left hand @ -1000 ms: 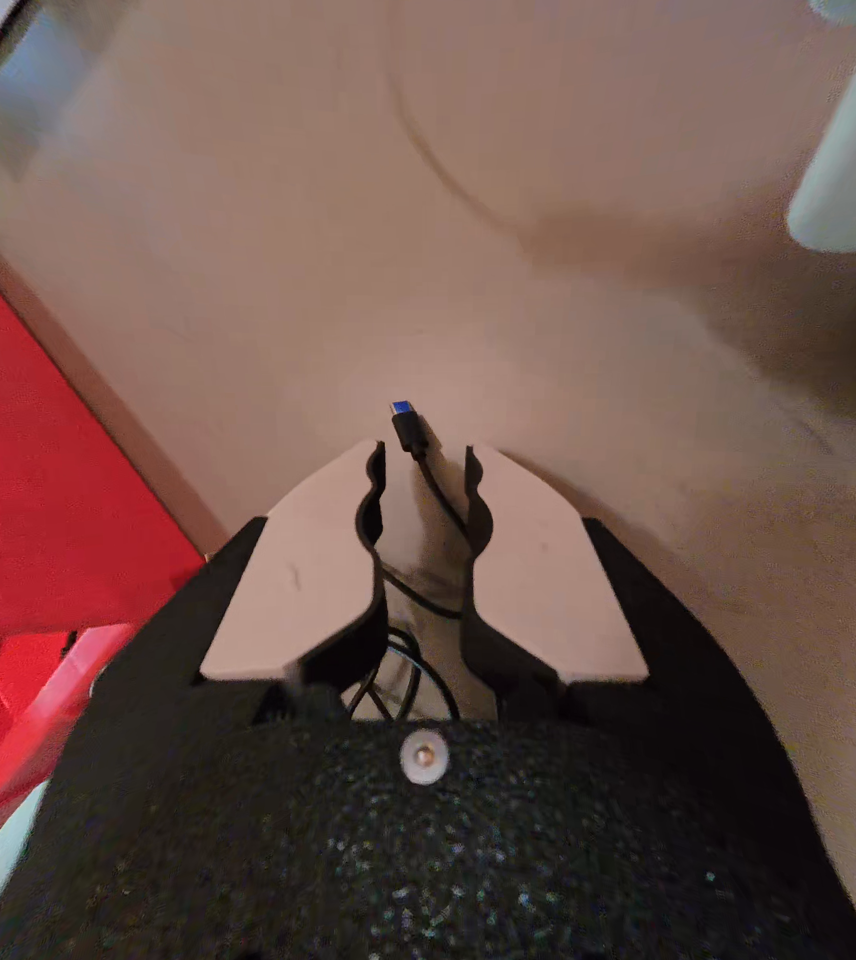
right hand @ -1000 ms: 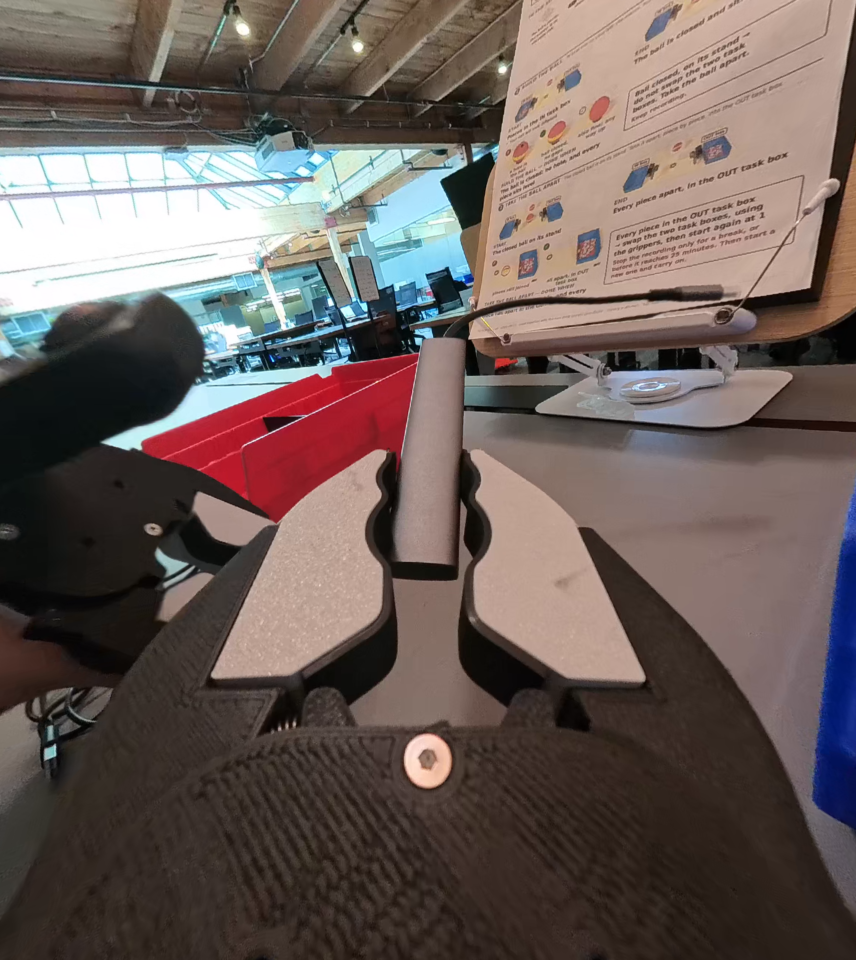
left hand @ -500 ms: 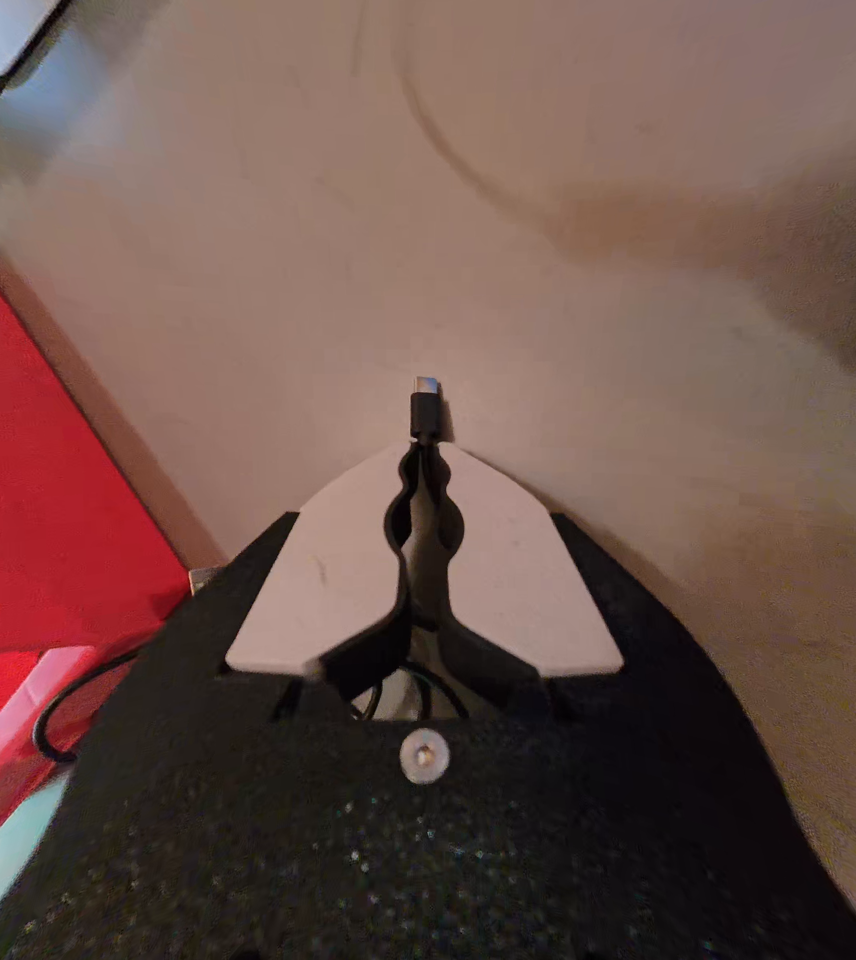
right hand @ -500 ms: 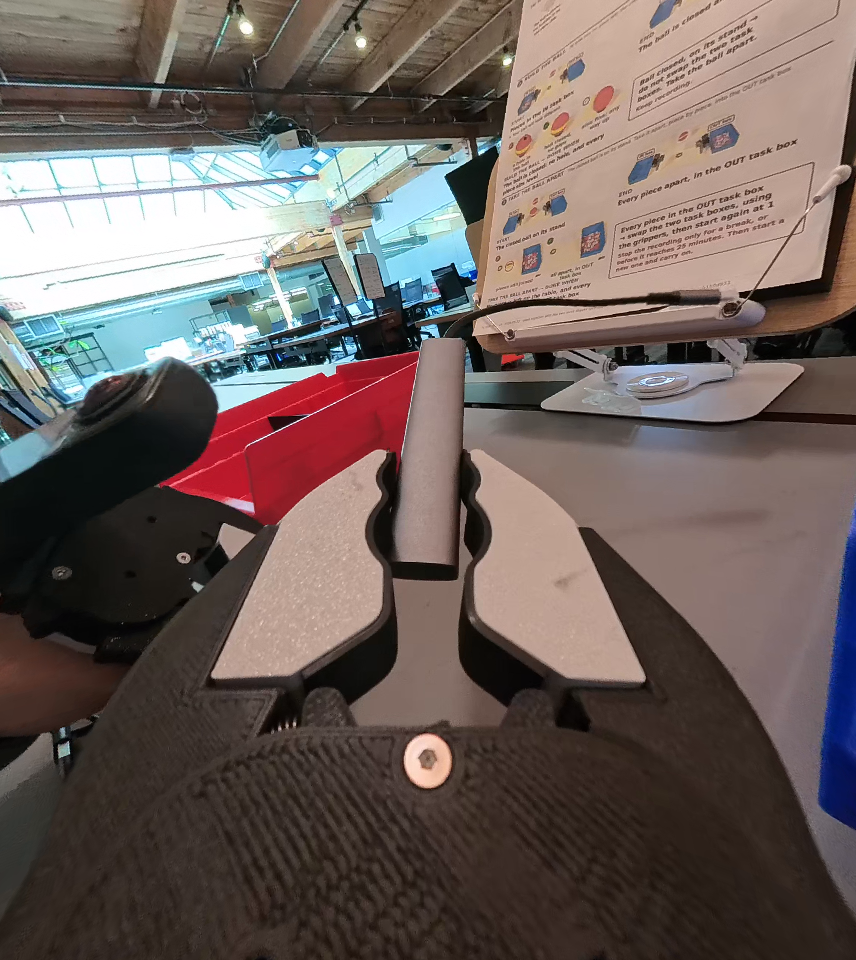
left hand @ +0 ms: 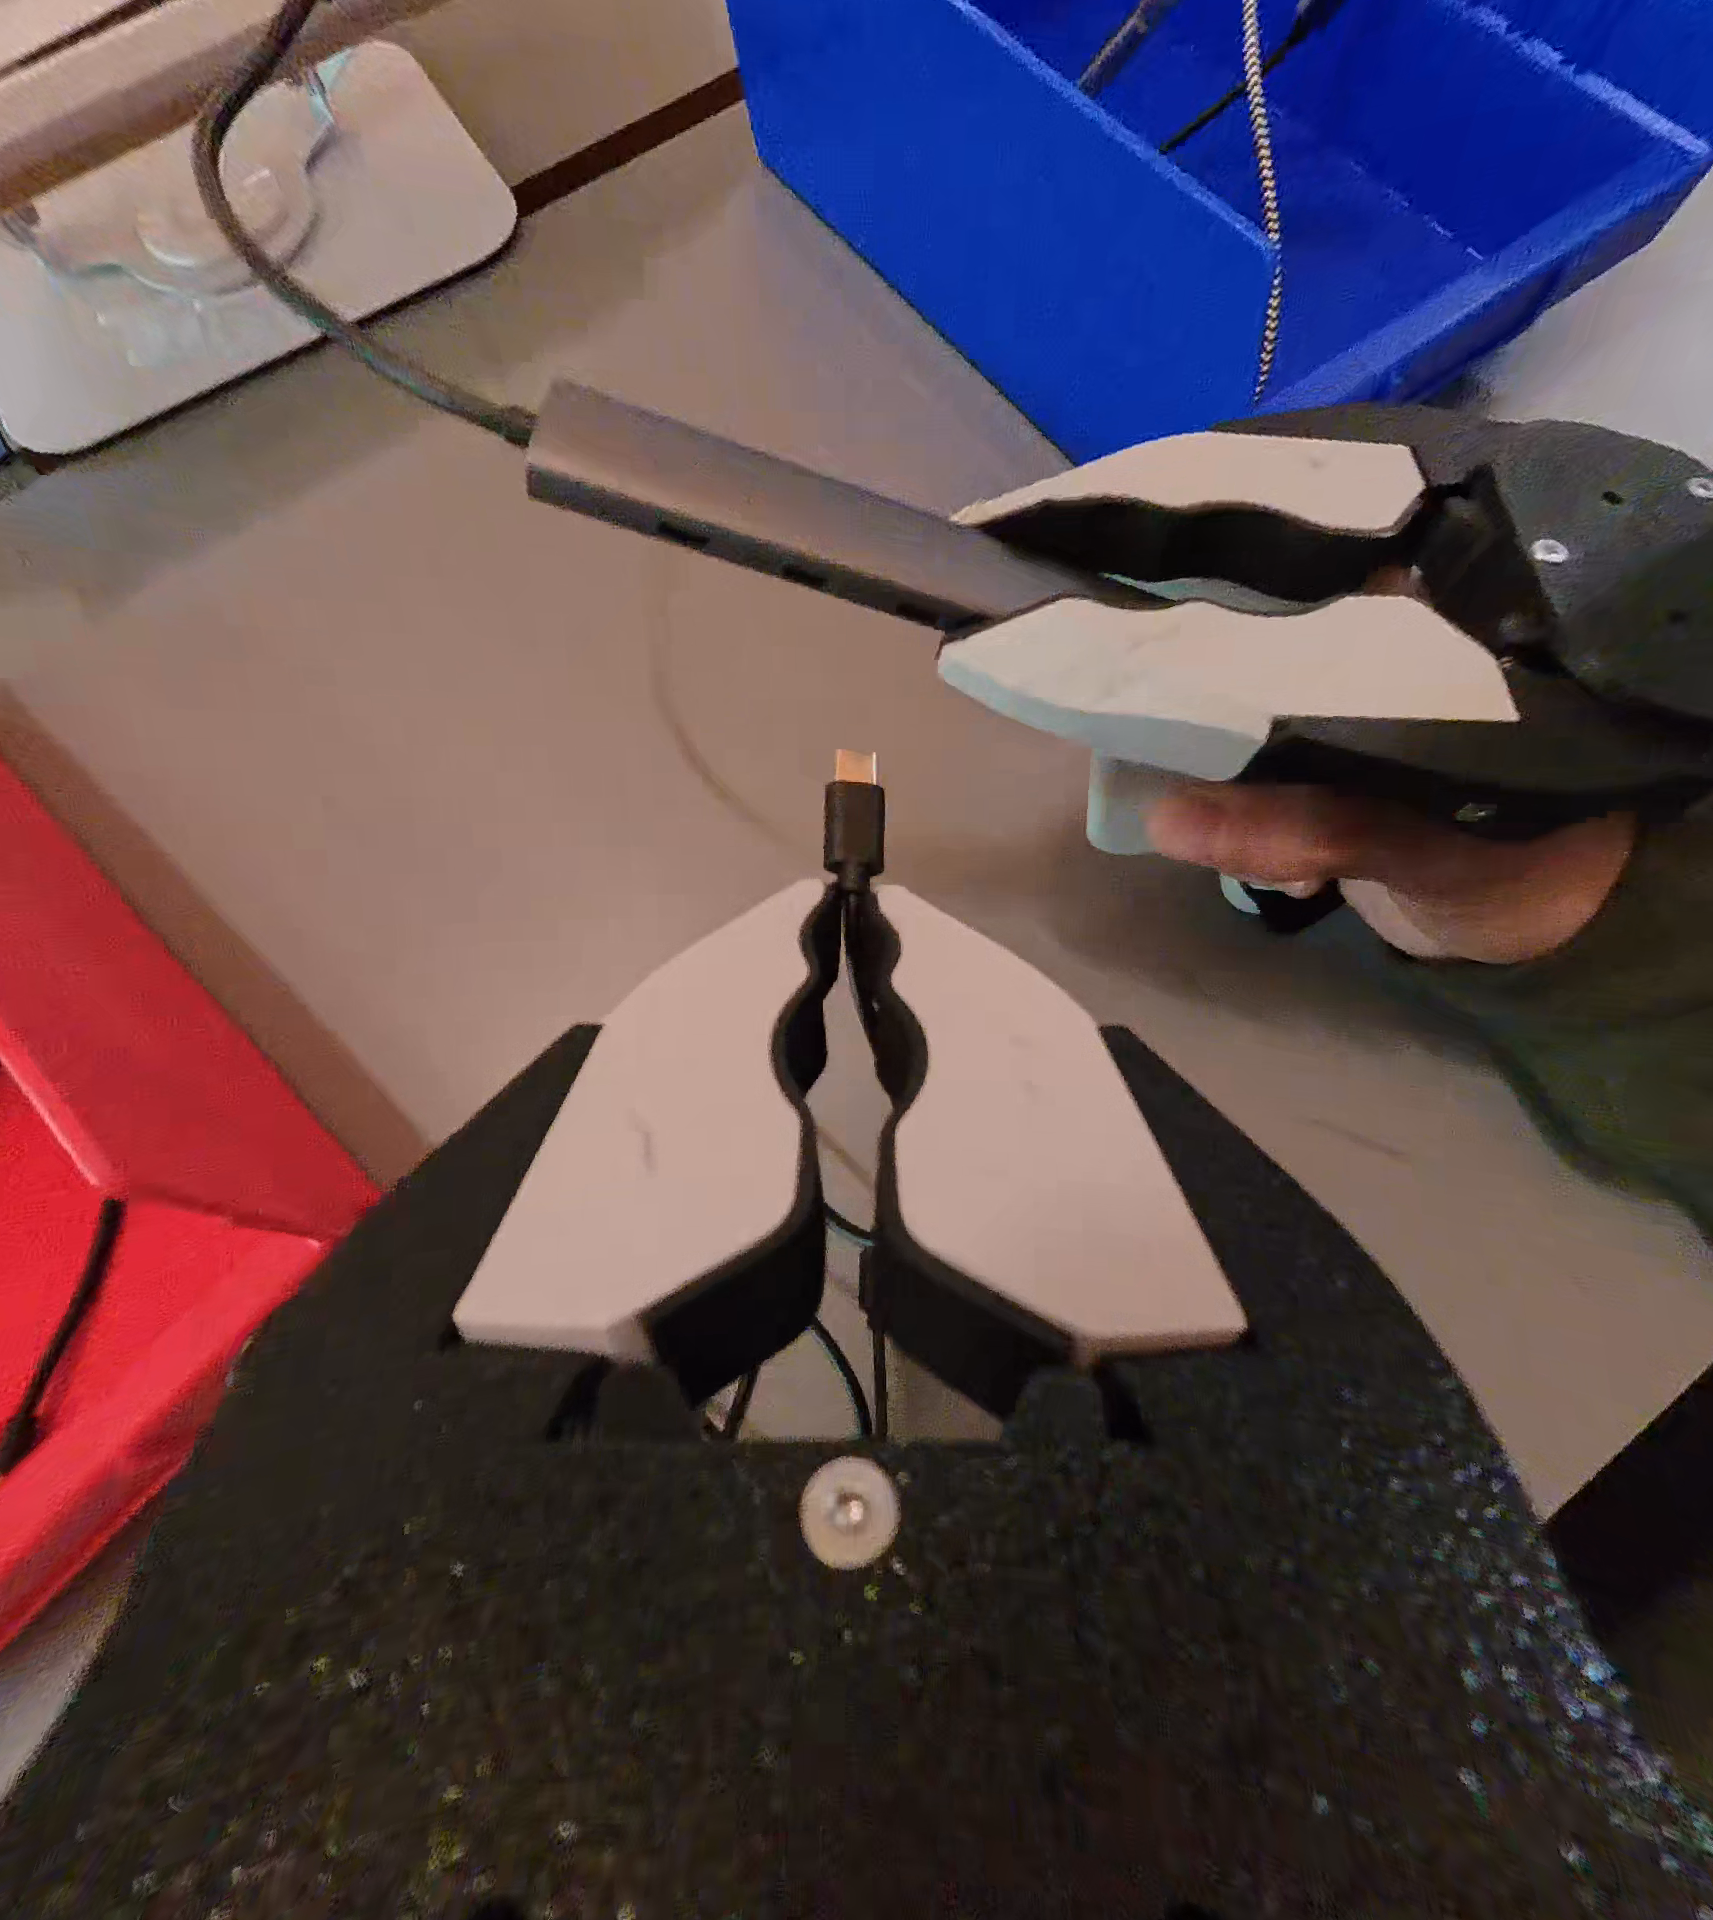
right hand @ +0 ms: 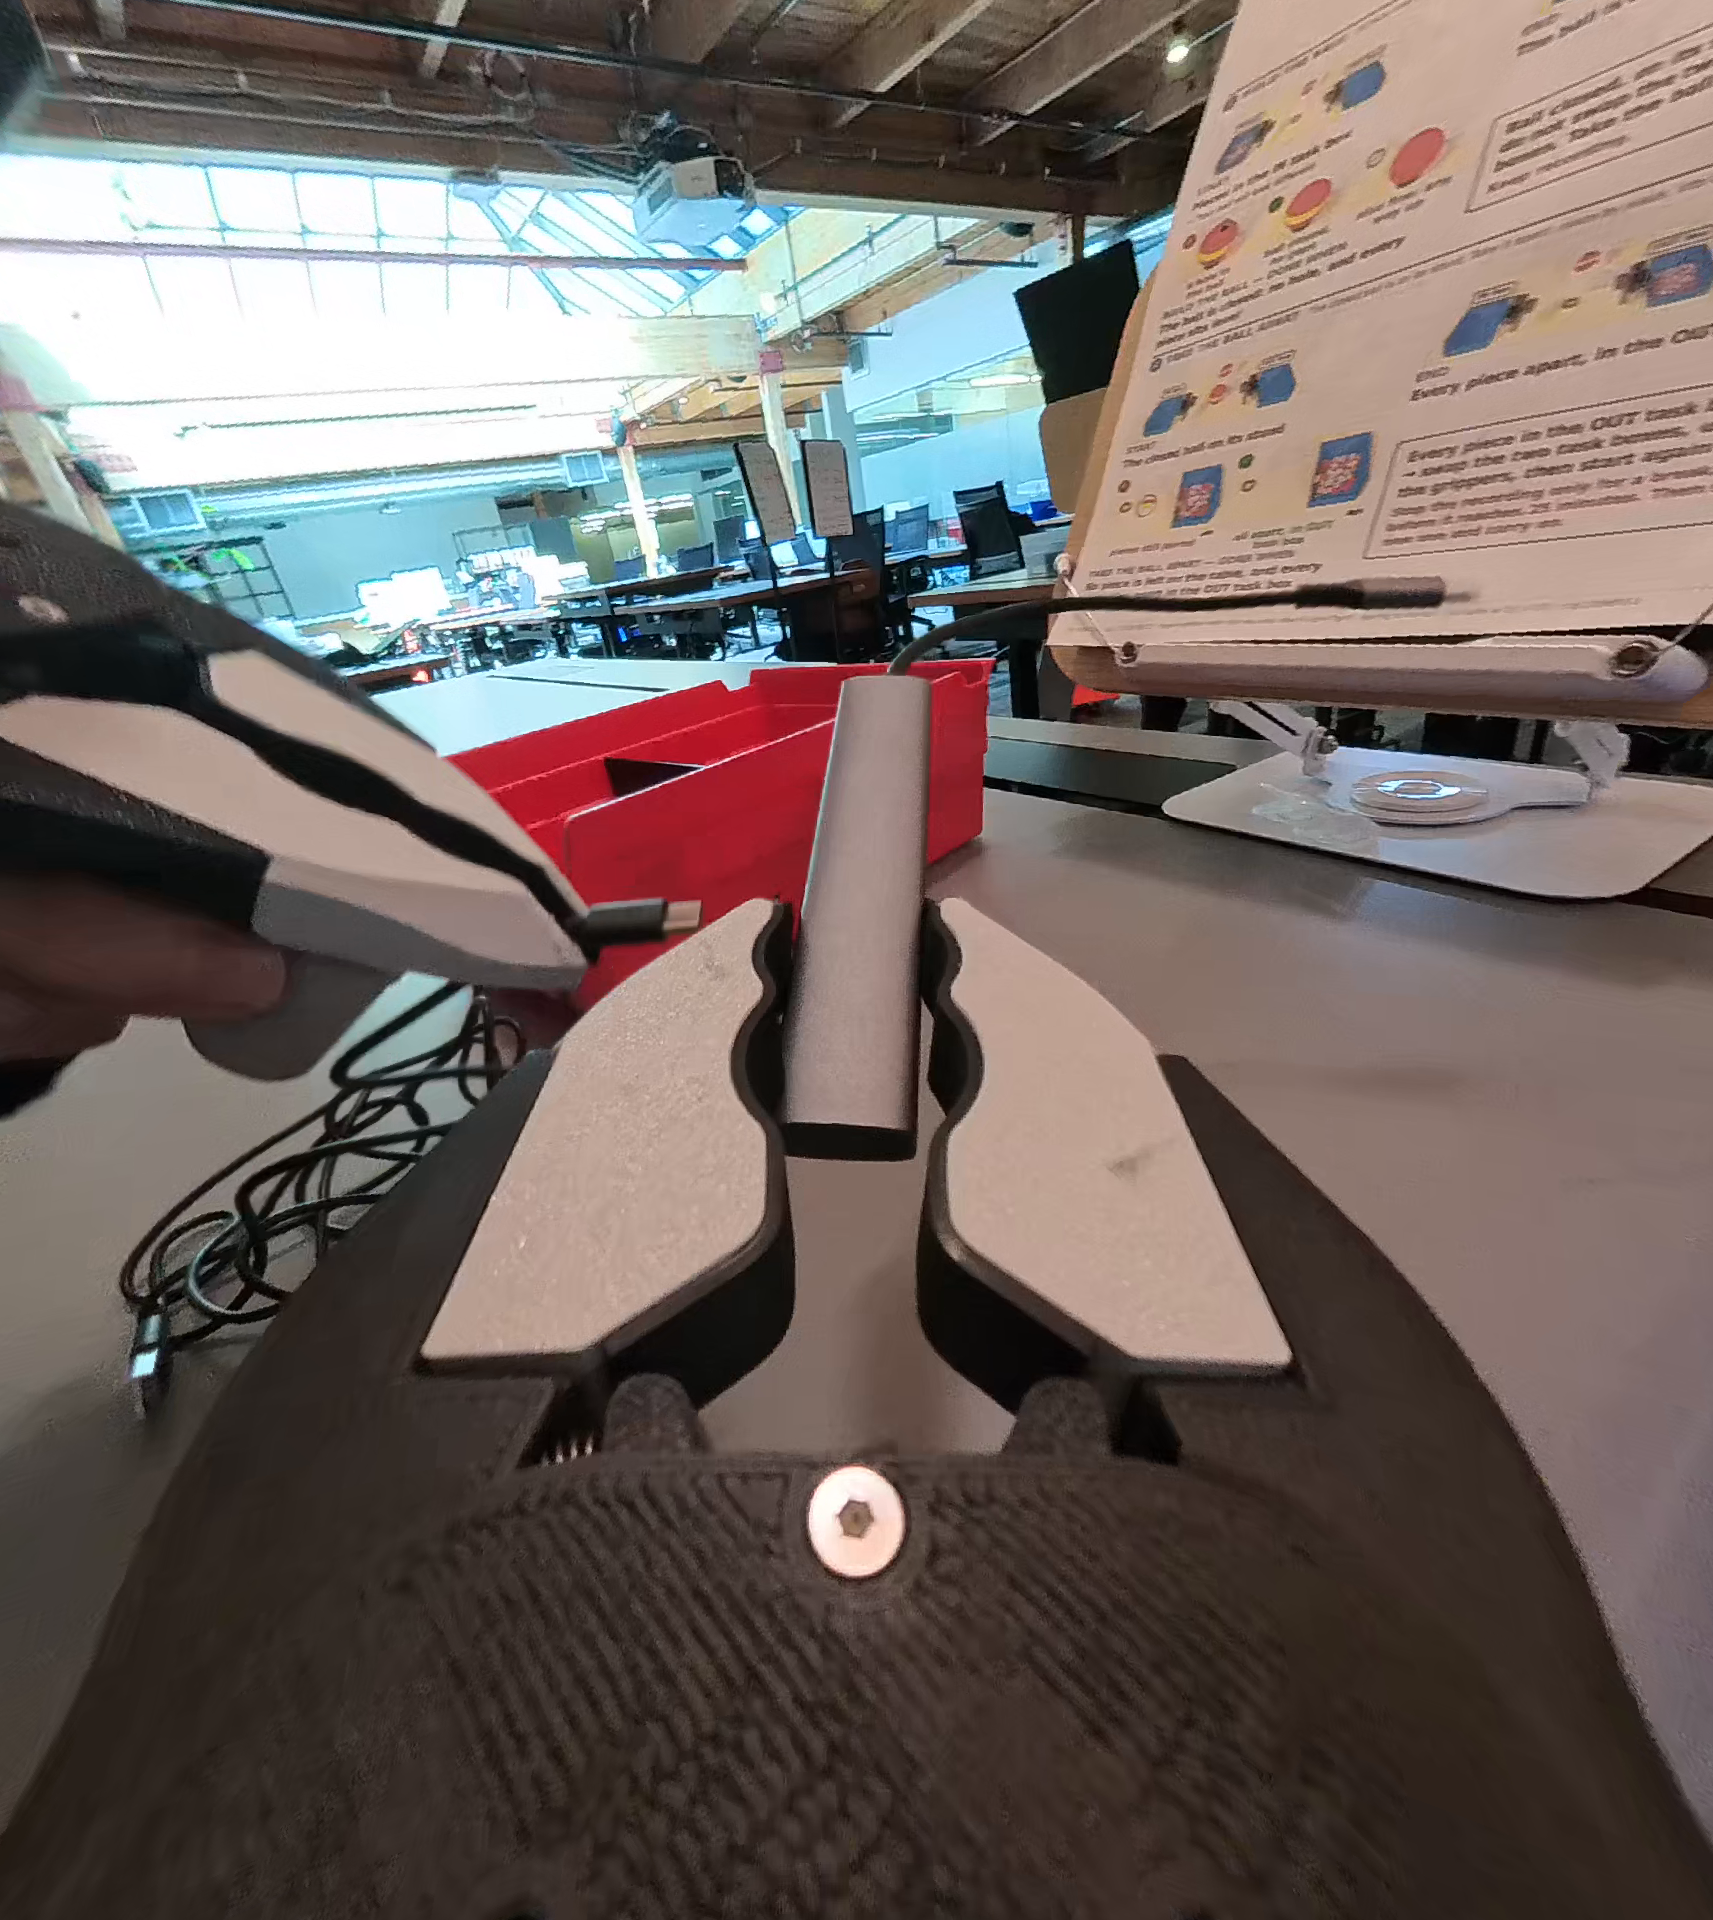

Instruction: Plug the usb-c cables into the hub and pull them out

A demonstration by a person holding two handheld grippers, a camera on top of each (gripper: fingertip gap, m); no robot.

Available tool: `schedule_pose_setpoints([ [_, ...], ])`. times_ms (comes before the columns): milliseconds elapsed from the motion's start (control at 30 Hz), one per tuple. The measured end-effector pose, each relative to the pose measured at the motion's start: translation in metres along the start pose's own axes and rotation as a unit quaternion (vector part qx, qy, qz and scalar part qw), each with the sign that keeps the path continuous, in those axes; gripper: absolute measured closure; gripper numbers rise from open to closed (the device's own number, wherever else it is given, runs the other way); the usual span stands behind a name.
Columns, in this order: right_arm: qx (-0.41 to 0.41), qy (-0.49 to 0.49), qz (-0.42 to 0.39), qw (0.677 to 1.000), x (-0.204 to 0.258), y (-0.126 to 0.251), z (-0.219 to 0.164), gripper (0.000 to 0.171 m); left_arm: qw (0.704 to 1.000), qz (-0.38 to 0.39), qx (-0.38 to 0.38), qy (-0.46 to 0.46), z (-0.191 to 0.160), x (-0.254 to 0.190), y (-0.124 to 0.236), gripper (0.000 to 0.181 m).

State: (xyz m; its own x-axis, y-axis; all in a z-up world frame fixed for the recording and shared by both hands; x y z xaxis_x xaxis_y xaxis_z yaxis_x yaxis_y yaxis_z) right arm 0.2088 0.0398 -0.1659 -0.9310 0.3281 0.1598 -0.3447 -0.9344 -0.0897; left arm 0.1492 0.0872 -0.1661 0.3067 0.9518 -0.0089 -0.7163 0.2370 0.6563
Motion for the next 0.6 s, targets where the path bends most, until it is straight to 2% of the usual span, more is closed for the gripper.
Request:
schedule_pose_setpoints([
  [200, -0.003, -0.001, 0.034, 0.999, 0.006, 0.001, 0.000, 0.148, 0.999, 0.001, 0.000, -0.039, 0.010, -0.007, 0.002, 0.178],
  [600, 0.002, 0.039, 0.053, 0.998, 0.019, 0.001, -0.002, 0.148, 0.999, -0.016, -0.003, -0.027, 0.008, -0.008, 0.002, 0.179],
])
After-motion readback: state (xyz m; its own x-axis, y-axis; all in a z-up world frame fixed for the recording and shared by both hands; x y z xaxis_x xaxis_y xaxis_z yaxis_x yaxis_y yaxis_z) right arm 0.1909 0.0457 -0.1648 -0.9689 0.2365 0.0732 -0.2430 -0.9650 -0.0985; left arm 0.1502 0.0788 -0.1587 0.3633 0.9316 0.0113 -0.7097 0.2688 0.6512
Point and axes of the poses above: each gripper's, where its closed fingertips meet, y back along the fingers, z out of its top, x = y × z across the jaws, the point moved 2 cm from there along y, back along the fingers, and after that the axes turned 4 degrees about -z, right-handed, at the moved point
